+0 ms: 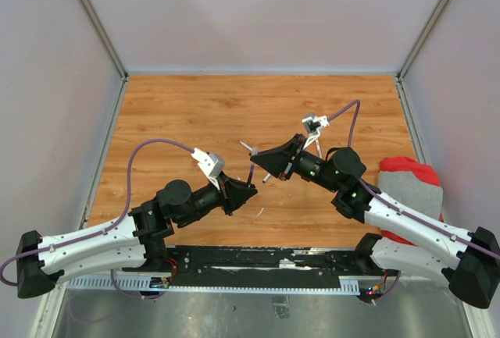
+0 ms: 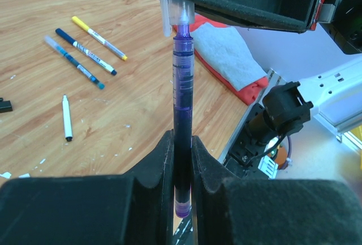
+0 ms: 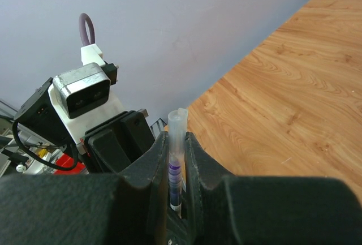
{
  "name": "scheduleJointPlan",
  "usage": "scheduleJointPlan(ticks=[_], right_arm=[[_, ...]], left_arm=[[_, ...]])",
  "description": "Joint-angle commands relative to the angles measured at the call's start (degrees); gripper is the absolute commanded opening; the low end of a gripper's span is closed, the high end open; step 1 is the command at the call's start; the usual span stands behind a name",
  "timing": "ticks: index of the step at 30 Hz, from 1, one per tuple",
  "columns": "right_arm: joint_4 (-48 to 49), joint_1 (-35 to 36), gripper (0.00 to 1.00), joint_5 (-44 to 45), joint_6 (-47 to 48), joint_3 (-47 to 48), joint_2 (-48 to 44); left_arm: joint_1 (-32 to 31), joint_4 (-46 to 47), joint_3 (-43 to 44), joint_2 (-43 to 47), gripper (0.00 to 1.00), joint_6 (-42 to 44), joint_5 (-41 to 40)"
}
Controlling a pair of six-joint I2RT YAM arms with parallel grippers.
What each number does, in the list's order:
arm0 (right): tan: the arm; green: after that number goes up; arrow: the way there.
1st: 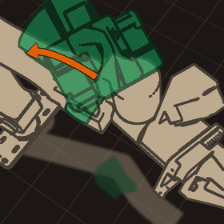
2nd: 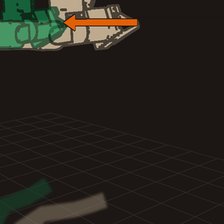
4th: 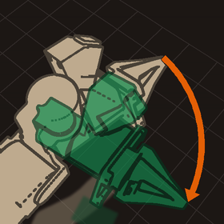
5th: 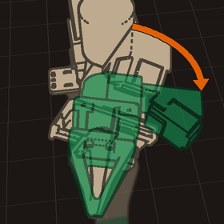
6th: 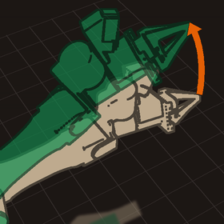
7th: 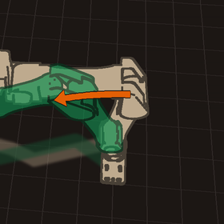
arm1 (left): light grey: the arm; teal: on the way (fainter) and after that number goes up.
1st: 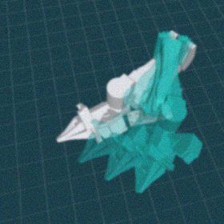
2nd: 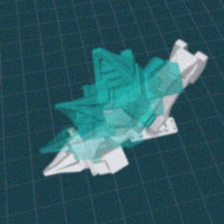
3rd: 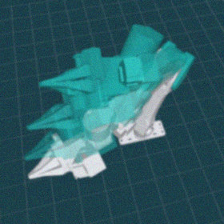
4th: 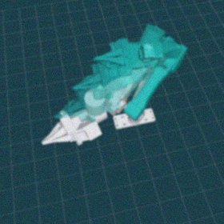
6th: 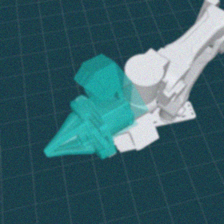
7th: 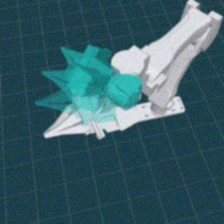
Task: Insert the pens into the pen caps
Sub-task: Insert the pen cap onto the pen.
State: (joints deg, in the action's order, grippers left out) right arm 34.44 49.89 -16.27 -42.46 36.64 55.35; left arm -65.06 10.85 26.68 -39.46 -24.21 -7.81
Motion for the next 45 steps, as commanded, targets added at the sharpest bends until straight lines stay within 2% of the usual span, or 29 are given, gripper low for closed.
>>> scheduleJointPlan(ticks=[1, 21, 39, 45], right_arm=[[2.0, 0.8, 0.01, -1.2, -0.6, -0.9, -0.6], [7.2, 3.2, 0.01, -1.4, -1.7, -3.8, 1.8], [-0.4, 7.6, 0.01, 1.7, -1.1, -7.4, -0.6], [-2.4, 10.3, 0.00, 4.1, -1.9, -11.2, -2.1]], left_arm=[[-0.6, 2.0, 1.3, 0.9, 0.00, 0.8, -0.7], [-0.6, 6.4, 2.6, -0.2, 0.00, -1.5, -2.4], [-0.5, 8.5, 5.0, 0.5, 0.01, -0.4, -4.4], [-0.6, 9.0, 5.1, 0.2, 0.00, -0.3, -4.2]])
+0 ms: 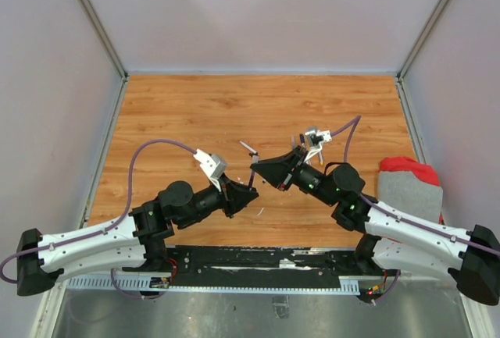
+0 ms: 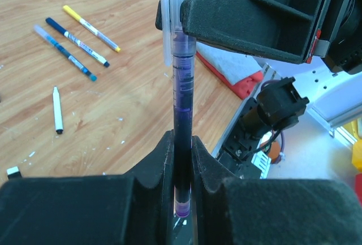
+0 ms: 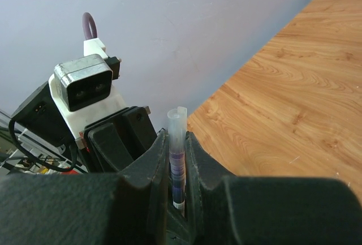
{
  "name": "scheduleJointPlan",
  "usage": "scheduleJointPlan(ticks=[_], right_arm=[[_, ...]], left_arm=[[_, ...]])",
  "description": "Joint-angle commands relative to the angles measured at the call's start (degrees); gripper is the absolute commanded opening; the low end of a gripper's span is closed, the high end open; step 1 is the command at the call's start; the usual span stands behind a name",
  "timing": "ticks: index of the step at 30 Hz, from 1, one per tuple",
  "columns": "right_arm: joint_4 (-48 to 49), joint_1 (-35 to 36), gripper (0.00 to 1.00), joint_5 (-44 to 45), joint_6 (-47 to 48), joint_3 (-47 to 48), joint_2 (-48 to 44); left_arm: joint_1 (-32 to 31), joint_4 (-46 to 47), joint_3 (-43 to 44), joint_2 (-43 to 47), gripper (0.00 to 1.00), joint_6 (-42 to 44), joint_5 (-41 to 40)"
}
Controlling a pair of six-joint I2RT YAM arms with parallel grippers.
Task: Insert the pens into the pen caps
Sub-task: Insert the pen cap onto the pen.
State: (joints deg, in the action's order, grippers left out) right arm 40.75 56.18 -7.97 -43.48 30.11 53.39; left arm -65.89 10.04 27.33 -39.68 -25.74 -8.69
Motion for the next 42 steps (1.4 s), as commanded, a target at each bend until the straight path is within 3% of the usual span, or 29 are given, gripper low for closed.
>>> scheduleJointPlan(ticks=[1, 27, 42], right_arm=[[-8.6, 4.4, 0.00, -3.8, -1.1, -5.4, -0.2], [-5.4, 17.9, 0.01, 9.0, -2.5, -12.7, 5.3], [-22.8, 17.8, 0.04, 20.5, 15.0, 2.0, -4.7]], left_arm=[[0.3, 9.7, 4.6, 0.4, 0.00, 1.2, -3.2], [0.2, 10.5, 6.0, -0.8, 0.00, 1.4, -2.4], [0.2, 5.8, 4.7, 0.0, 0.00, 0.8, -2.4]])
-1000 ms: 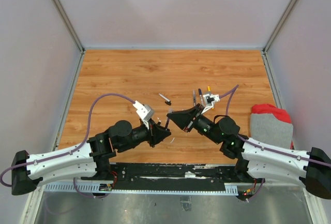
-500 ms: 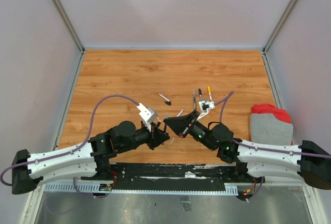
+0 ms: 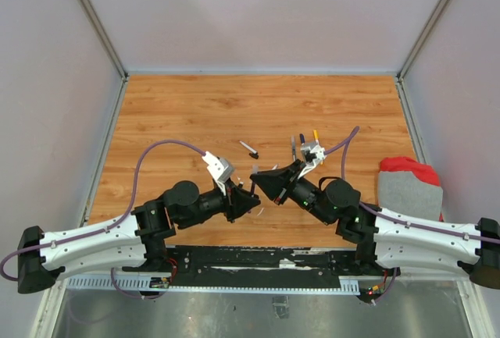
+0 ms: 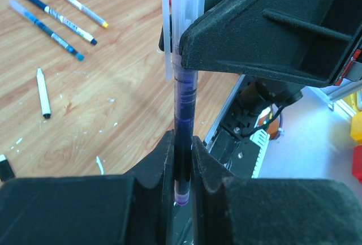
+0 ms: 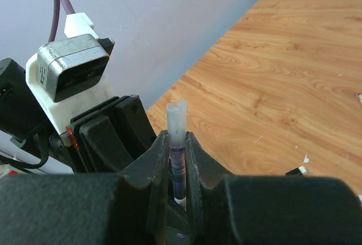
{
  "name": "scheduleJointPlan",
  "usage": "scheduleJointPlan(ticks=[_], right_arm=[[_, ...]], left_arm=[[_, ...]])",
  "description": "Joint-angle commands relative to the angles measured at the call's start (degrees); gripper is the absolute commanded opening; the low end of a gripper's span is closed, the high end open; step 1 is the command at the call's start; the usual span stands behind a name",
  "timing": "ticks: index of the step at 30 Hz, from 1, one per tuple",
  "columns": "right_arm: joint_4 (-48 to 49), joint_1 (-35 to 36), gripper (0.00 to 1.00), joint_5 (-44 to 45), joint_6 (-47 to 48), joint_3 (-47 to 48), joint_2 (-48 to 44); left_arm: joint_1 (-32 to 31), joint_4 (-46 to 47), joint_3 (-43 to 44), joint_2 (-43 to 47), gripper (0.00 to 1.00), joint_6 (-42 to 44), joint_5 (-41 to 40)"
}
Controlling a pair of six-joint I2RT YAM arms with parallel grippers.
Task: Insert the pens into the pen caps
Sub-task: Insert the pen cap onto the pen.
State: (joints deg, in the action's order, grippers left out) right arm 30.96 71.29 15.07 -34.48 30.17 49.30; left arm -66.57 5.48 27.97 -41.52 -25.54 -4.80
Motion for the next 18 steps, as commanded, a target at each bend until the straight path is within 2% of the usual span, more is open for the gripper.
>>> scheduleJointPlan(ticks=[1, 10, 18], right_arm=[[-13.3, 2.7, 0.06, -2.7, 6.6, 2.6, -0.7], [-18.3, 2.7, 0.29, -2.3, 11.2, 3.5, -5.7], [-25.4, 2.4, 0.51, 4.4, 13.6, 4.2, -11.8]], left_arm=[[1.0, 10.0, 4.1, 1.8, 0.00, 0.6, -6.2], [0.9, 7.0, 4.2, 1.3, 0.00, 0.3, -6.4], [0.9, 5.0, 4.6, 1.0, 0.01, 0.1, -8.7]])
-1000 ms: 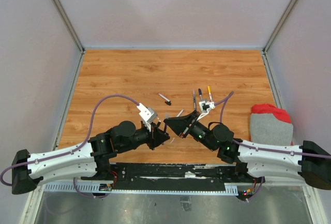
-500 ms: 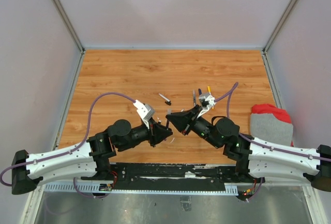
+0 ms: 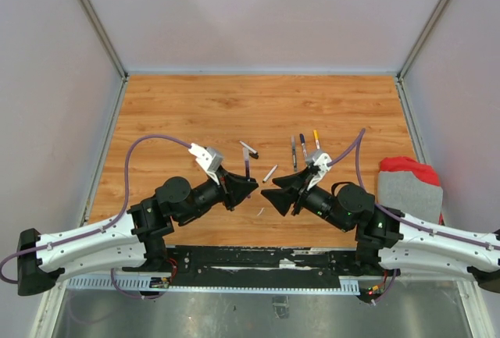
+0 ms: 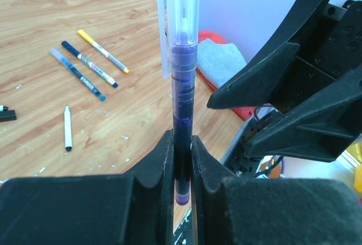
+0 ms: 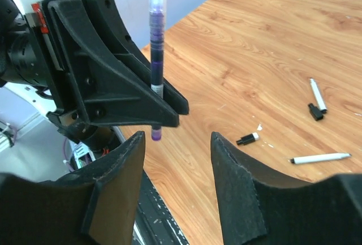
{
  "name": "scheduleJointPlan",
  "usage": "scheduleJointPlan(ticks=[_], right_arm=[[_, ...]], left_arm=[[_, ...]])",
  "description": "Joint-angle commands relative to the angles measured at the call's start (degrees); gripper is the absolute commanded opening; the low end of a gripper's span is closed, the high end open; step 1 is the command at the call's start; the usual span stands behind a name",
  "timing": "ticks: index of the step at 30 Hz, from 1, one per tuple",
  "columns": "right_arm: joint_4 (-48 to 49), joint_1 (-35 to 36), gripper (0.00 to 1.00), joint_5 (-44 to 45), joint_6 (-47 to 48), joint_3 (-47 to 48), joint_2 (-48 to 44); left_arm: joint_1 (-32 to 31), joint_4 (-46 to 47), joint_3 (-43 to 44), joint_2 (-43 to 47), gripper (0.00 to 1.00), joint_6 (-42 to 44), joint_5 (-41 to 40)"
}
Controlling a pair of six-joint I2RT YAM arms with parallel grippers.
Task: Insert the pens into the pen caps
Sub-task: Insert the pen cap onto the pen.
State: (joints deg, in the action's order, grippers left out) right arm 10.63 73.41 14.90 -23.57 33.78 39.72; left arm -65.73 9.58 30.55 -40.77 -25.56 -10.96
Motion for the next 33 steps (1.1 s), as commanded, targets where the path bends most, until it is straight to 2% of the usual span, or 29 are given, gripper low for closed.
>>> scheduleJointPlan(ticks=[1, 3, 6, 12, 16, 22, 27, 33], right_arm=[[-6.4, -0.2, 0.55, 5.4, 2.6, 1.5, -2.5], [-9.2, -2.0, 0.64, 6.9, 2.2, 3.3, -2.4], [-9.1, -4.5, 0.69, 7.5, 2.0, 5.1, -2.6], [-4.4, -6.2, 0.70, 4.6, 2.5, 10.6, 0.9], [-9.0, -7.1, 0.70, 2.9, -0.8, 18.4, 7.6], [-12.0, -12.9, 0.70, -8.9, -5.8, 26.1, 15.0], [-12.1, -13.5, 0.62, -13.3, -5.7, 28.7, 18.2], [-13.2, -13.5, 0.44, -14.5, -5.3, 29.3, 20.0]], left_arm=[[0.1, 0.6, 2.1, 0.2, 0.00, 0.0, -2.8], [0.1, 0.1, 2.1, 0.1, 0.00, -0.2, -3.1], [0.1, -0.2, 2.2, -0.1, 0.01, -0.3, -3.2], [0.2, -0.3, 2.6, -1.1, 0.00, -0.1, -2.6], [0.1, 0.1, 2.9, -2.2, 0.00, 0.8, -1.2], [0.2, 0.3, 3.3, -3.2, 0.00, 1.2, -0.2], [0.2, 0.3, 3.7, -4.0, 0.01, 1.4, 0.3], [0.2, 0.3, 3.8, -4.6, 0.01, 1.5, 1.0]])
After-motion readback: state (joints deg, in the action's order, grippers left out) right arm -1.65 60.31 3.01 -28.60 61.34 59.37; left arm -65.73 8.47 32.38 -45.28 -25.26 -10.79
